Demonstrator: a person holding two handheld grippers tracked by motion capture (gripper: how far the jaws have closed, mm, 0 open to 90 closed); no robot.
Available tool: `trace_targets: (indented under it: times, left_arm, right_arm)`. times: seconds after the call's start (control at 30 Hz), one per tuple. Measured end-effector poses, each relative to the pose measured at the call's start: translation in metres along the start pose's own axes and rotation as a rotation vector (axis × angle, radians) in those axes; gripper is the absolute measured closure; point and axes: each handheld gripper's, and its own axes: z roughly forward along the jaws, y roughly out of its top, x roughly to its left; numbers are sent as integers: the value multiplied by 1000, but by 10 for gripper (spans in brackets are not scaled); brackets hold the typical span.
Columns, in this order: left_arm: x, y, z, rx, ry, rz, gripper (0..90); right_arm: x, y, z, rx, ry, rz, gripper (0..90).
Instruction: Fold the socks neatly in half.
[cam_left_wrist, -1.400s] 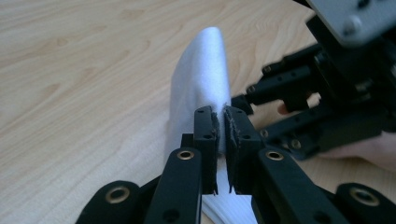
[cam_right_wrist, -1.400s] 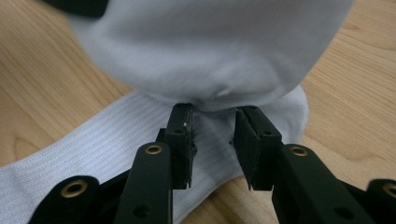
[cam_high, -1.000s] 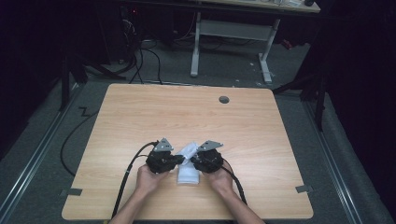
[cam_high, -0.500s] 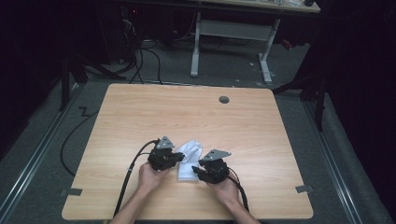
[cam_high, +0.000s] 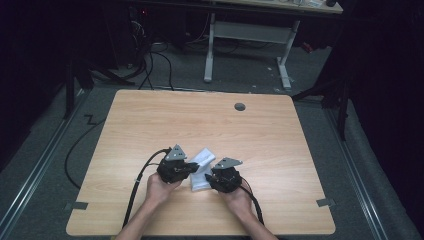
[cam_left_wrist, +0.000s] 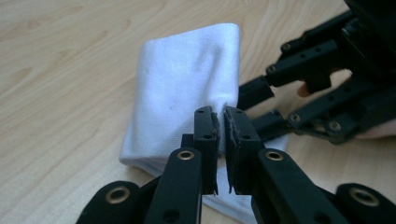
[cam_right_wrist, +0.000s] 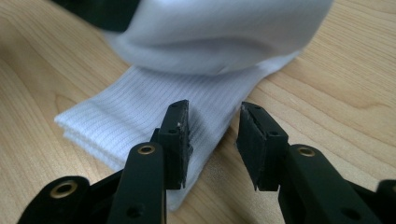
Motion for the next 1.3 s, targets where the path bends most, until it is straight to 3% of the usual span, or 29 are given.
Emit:
trace_targets:
  times: [0.2, 0.33, 0.53, 0.73, 0.93, 1.1, 1.3]
  left_arm:
    - [-5, -15, 0, 22, -26, -8, 841]
    - [-6, -21, 6, 58, -5, 5, 840]
    - [6, -18, 10, 52, 24, -13, 840]
    - [16, -12, 15, 54, 32, -16, 841]
    - [23, -6, 21, 55, 30, -18, 842]
    - [18, -3, 16, 45, 32, 5, 844]
    - [3, 0, 5, 42, 36, 35, 843]
  right_arm:
    - [1, 1, 1, -2, -10, 1, 637]
    - [1, 1, 1, -2, -18, 4, 637]
    - [4, 2, -5, -11, -23, -6, 631]
    - [7, 4, -17, -58, -13, -13, 646]
    - [10, 9, -5, -36, 17, -20, 689]
    - [7, 10, 5, -22, 19, -10, 691]
    - [6, 10, 7, -22, 26, 2, 689]
